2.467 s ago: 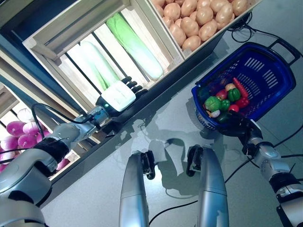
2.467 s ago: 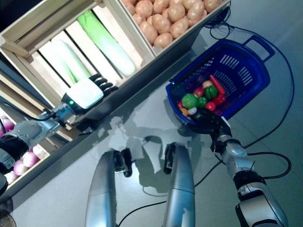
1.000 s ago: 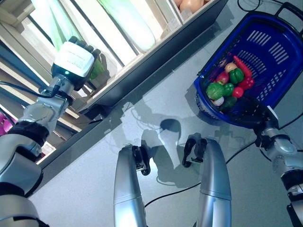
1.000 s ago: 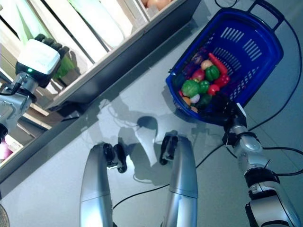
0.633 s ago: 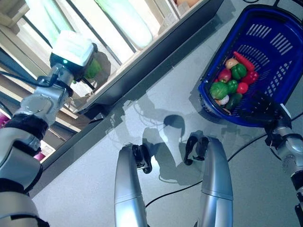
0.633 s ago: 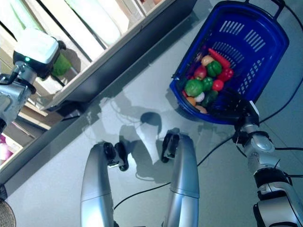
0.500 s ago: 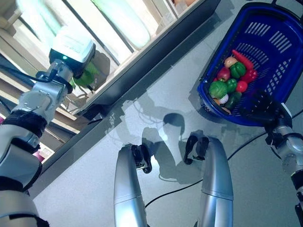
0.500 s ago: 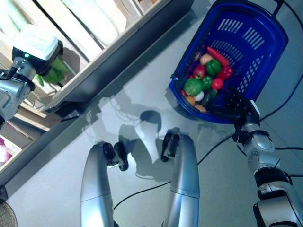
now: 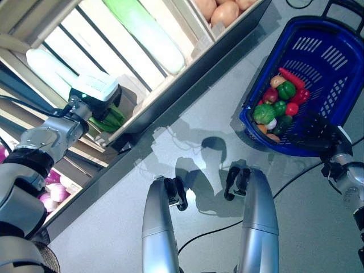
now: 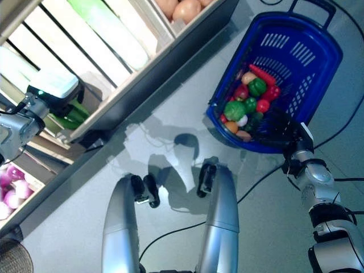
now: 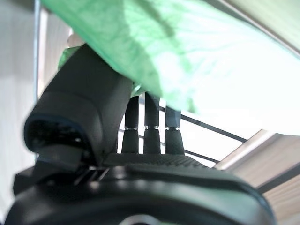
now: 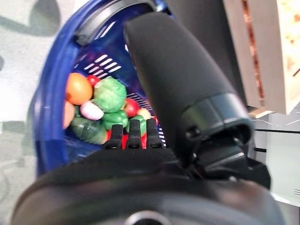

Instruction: Put vegetables into the basket

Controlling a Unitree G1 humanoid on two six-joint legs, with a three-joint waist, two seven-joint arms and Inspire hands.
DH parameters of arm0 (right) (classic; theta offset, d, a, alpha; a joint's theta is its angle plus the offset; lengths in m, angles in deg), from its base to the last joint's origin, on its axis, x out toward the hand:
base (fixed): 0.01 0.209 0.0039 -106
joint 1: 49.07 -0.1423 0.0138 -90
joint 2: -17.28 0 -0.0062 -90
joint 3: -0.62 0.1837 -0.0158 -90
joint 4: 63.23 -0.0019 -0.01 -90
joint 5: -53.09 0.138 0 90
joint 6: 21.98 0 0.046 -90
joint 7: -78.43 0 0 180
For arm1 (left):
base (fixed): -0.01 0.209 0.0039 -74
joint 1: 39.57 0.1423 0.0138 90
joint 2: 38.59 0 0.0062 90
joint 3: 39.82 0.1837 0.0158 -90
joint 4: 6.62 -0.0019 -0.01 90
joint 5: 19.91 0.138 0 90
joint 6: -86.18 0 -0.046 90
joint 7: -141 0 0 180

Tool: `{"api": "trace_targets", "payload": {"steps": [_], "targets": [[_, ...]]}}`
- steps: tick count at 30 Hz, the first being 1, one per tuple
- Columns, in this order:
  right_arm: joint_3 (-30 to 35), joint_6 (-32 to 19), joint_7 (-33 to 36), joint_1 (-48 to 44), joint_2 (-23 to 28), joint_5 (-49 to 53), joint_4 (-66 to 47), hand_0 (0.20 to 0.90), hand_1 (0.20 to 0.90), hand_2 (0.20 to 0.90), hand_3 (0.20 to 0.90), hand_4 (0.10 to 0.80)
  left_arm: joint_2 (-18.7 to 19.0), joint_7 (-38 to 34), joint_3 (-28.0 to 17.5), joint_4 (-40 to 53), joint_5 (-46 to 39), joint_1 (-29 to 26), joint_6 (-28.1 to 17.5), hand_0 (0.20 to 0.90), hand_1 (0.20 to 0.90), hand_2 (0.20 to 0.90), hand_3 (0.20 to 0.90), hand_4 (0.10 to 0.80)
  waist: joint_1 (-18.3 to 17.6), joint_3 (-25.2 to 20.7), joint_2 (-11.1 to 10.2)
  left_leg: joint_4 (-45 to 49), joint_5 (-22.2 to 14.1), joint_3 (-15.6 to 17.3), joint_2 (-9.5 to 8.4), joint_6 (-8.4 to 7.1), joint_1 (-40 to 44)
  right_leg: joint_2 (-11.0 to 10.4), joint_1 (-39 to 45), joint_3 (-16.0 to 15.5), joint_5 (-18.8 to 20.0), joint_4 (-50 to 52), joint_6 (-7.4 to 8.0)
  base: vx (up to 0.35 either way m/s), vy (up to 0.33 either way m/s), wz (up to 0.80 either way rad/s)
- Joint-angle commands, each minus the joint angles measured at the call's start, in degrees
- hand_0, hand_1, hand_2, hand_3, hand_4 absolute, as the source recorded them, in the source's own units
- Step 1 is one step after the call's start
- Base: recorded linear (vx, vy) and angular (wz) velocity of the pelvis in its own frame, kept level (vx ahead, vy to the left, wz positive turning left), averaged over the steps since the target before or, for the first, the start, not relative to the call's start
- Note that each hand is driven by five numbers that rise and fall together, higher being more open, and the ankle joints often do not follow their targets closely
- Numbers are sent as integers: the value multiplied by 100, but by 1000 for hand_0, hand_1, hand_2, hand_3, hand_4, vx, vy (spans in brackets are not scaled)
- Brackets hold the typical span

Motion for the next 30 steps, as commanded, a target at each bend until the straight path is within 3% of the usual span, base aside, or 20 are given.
{"api": "trace_targets", "payload": {"steps": [1,8,15,18,24,30], "targets": [[346,-324,-173,55,-27,205,-215,900,900,900,900,800,703,-407,-383,17,-808,270,-263,300,300,300,300,400,-50,-277,-65,-850,141,380,-25,86,644,-80,1058,170,27,-667,81,62,-16,-4],[434,-308,-89,570,-407,-22,-487,900,900,900,900,800,627,-785,-1210,308,-1282,868,-674,300,300,300,300,400,-35,-520,-116,-1304,240,410,-144,149,1263,-93,1643,146,58,-988,44,47,-24,-1],[521,-257,-152,925,-706,-297,-697,900,900,900,900,800,537,-1189,-2015,548,-1700,1280,-761,300,300,300,300,400,-14,-756,-150,-1609,213,445,-251,214,1692,-189,2015,89,6,-1194,52,33,-18,3],[626,-285,-168,1142,-809,-487,-931,900,900,900,900,800,405,-1507,-2718,726,-1806,1687,-767,300,300,300,300,400,7,-851,-175,-1835,233,512,-288,214,1976,-217,2284,-9,23,-1410,68,0,0,0],[697,-418,-281,1364,-1001,-682,-1177,900,900,900,900,800,300,-1901,-3439,803,-1968,1924,-848,300,300,300,300,400,15,-942,-251,-2173,245,584,-348,232,2422,-189,2702,-108,49,-1710,100,-1,-15,2],[620,-691,-291,1471,-1237,-1085,-1630,900,900,900,900,800,65,-1882,-4099,1082,-2726,2192,-1053,300,300,300,300,400,44,-1010,-296,-2625,342,618,-425,229,2930,-103,3210,-189,154,-2167,148,-17,-47,0]]}}
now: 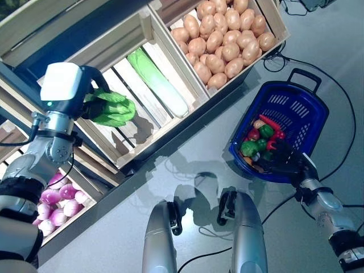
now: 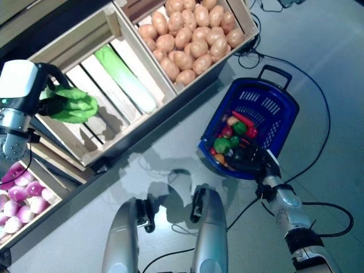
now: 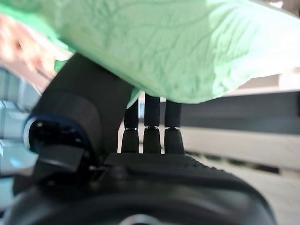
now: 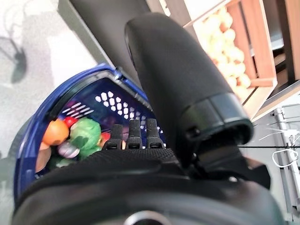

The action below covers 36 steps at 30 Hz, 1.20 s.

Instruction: Put vegetables into the basket

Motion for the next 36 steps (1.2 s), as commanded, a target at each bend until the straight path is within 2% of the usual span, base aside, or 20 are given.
{"api": "trace_targets", "payload": {"steps": [1,6,8,11,12,15,16,21,24,27,36], "targets": [[293,-807,-292,117,-108,-406,-522,900,900,900,900,800,42,-580,-1103,319,-1035,162,-233,300,300,300,300,400,45,-782,109,-991,-42,429,-230,469,715,-109,1105,58,171,-1015,40,-2,-59,-2],[78,-1156,-561,168,-345,-1043,-943,900,900,900,900,800,-345,-46,-1510,619,-1848,379,-769,300,300,300,300,400,78,-873,92,-1365,63,418,-304,473,1125,-50,1551,0,265,-1409,79,2,-64,2],[-66,-1230,-642,99,-430,-1196,-1042,900,900,900,900,800,-636,357,-1638,766,-2297,425,-981,300,300,300,300,400,121,-948,80,-1593,133,406,-367,474,1339,-36,1776,-39,313,-1624,100,20,-72,-3],[-190,-1231,-856,-13,-557,-1069,-1102,900,900,900,900,800,-914,734,-1672,872,-2701,455,-1135,300,300,300,300,400,156,-1022,69,-1815,219,380,-413,474,1539,-11,2006,-105,386,-1866,122,27,-69,3],[-250,-1294,-1045,-46,-651,-970,-1131,900,900,900,900,800,-1131,984,-1679,971,-2971,503,-1231,300,300,300,300,400,187,-1088,60,-1946,278,359,-438,475,1656,13,2140,-136,433,-2014,130,47,-66,5],[-354,-1228,-1315,-134,-809,-821,-1251,900,900,900,900,800,-1472,1402,-1703,1124,-3406,594,-1286,300,300,300,300,400,227,-1176,57,-2280,434,295,-490,467,1935,77,2464,-213,564,-2402,159,69,-63,5],[-424,-1210,-1534,-195,-916,-718,-1290,900,900,900,900,800,-1690,1747,-1704,1185,-3839,643,-1309,300,300,300,300,400,257,-1245,54,-2426,511,268,-513,464,2066,111,2615,-235,628,-2577,173,92,-61,3],[-601,-789,-1784,-350,-1331,-536,-1486,900,900,900,900,800,-2557,2680,-1667,1446,-4916,934,-1074,300,300,300,300,400,348,-1552,19,-3347,940,230,-591,453,2784,305,3427,-414,993,-3635,249,127,-77,1],[-711,-528,-1801,-443,-1431,-599,-1519,900,900,900,900,800,-2906,3027,-1630,1589,-5251,1099,-875,300,300,300,300,400,384,-1692,9,-3934,1189,255,-620,424,3195,436,3884,-534,1197,-4242,289,132,-73,-3],[-879,-158,-1839,-746,-1508,-505,-1592,900,900,900,900,800,-3348,3374,-1439,1853,-5633,1259,-469,300,300,300,300,400,445,-1932,-42,-4820,1553,278,-664,357,3769,684,4558,-640,1527,-5242,337,142,-114,-3],[-1042,434,-1268,-1574,-1572,-501,-1602,900,900,900,900,800,-3883,3687,-856,1903,-5848,1206,233,300,300,300,300,400,541,-2258,-149,-6078,2036,242,-640,277,4544,1010,5321,-750,1961,-6352,337,60,-91,1]]}}
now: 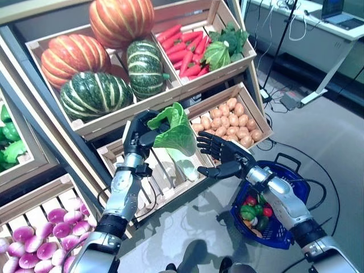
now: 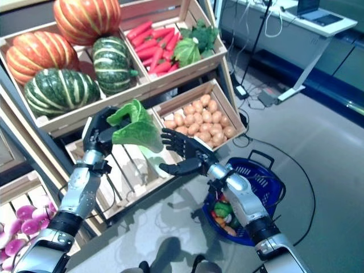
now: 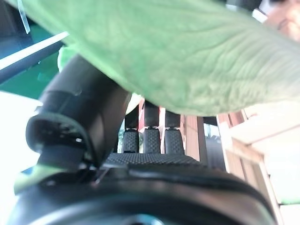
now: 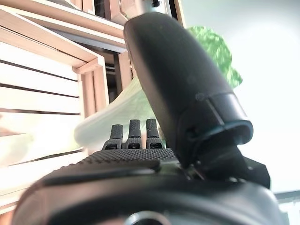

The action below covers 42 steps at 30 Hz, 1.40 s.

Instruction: Put vegetables into the basket

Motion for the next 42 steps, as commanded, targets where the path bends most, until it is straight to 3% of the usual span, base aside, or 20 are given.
{"api": "trace_targets", "payload": {"steps": [1,15,19,21,25,37,42], "targets": [[-83,-239,204,-713,-322,560,-90,900,900,900,900,800,194,282,257,349,-89,-409,-192,300,300,300,300,400,138,-720,-301,-344,71,60,-476,383,-38,-180,632,54,90,-650,-179,32,-40,0],[-98,-172,659,-1017,-343,196,155,900,900,900,900,800,-185,619,637,213,-176,-274,95,300,300,300,300,400,173,-762,-340,-462,-16,4,-481,398,161,-74,878,40,247,-992,-181,6,-29,0],[-187,-174,986,-1118,-338,-115,429,900,900,900,900,800,-315,625,726,243,-303,-256,146,300,300,300,300,400,206,-765,-335,-462,-41,-17,-489,400,174,-78,889,16,242,-992,-177,0,0,0],[-222,-249,1547,-1195,-353,-584,583,900,900,900,900,800,-404,535,790,328,-375,-250,184,300,300,300,300,400,231,-753,-332,-462,-56,-63,-497,405,170,-80,892,12,242,-992,-171,0,0,0],[-278,-282,2006,-1295,-370,-1143,683,900,900,900,900,800,-516,403,823,421,-500,-238,172,300,300,300,300,400,240,-734,-322,-462,-63,-90,-500,418,173,-90,889,27,256,-992,-164,0,0,0],[-341,98,2169,-1121,-789,-683,815,900,900,900,900,800,-735,271,837,580,-638,-171,218,300,300,300,300,400,294,-690,-292,-462,-94,-217,-524,443,227,-110,964,-11,238,-992,-179,2,1,1],[-360,246,1676,-1119,-985,-186,896,900,900,900,900,800,-779,335,860,512,-701,-230,218,300,300,300,300,400,313,-693,-275,-462,-97,-255,-546,443,219,-121,967,-37,239,-992,-175,-3,10,7]]}}
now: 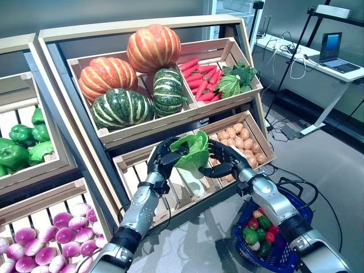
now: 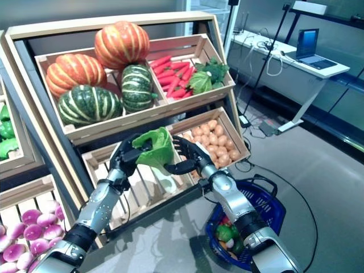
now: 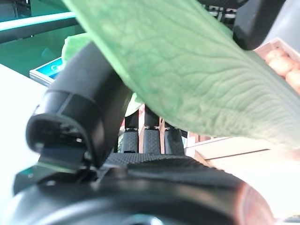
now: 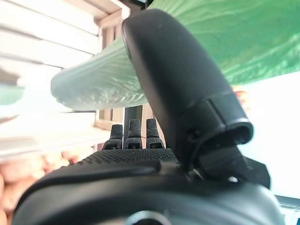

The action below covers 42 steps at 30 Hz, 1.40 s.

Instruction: Put vegetables into the basket

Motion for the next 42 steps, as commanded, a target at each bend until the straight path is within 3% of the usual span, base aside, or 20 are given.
{"api": "trace_targets", "payload": {"steps": [1,8,13,21,22,23,32,42], "targets": [[-22,-192,-354,-907,-460,541,216,900,900,900,900,800,-309,376,296,497,-187,-729,-410,300,300,300,300,400,84,-391,-53,-49,-219,-73,-332,309,-228,-123,216,34,-303,10,-320,8,23,5],[-155,481,-2032,-890,-439,1463,516,900,900,900,900,800,-254,545,346,448,-246,-761,-376,300,300,300,300,400,150,-427,-89,-49,-225,-115,-353,301,-223,-136,253,-46,-317,10,-316,0,11,7],[-245,420,-3129,-1137,-311,1814,735,900,900,900,900,800,-201,779,394,425,-466,-794,-280,300,300,300,300,400,225,-468,-115,-49,-224,-168,-366,291,-226,-140,271,-112,-318,10,-311,-7,2,2],[-380,50,-3220,-1593,-104,1772,959,900,900,900,900,800,-210,1051,464,393,-739,-816,-123,300,300,300,300,400,276,-519,-126,-49,-223,-215,-383,297,-254,-138,242,-102,-305,10,-314,-9,1,1],[-363,-88,-3081,-1655,-105,1831,1028,462,462,462,462,508,-224,1041,480,384,-737,-839,-114,300,300,300,300,400,274,-525,-124,-49,-224,-217,-385,300,-252,-132,242,-87,-305,10,-317,0,0,0],[-350,-116,-3007,-1678,-106,1865,1042,300,300,300,300,400,-228,1041,491,371,-747,-847,-120,300,300,300,300,400,274,-527,-123,-49,-223,-217,-385,301,-251,-131,241,-83,-303,10,-319,0,0,0],[-13,-520,-2087,-1702,-350,2068,901,300,300,300,300,400,-370,1021,568,256,-804,-889,-73,300,300,300,300,400,213,-528,-69,-49,-231,-206,-391,335,-251,-115,205,29,-279,10,-326,-15,4,0],[57,-618,-1836,-1683,-340,2174,986,300,300,300,300,400,-427,1018,653,185,-832,-932,-15,300,300,300,300,400,164,-518,-60,-49,-243,-144,-388,355,-222,-108,195,93,-262,10,-324,0,0,0]]}}
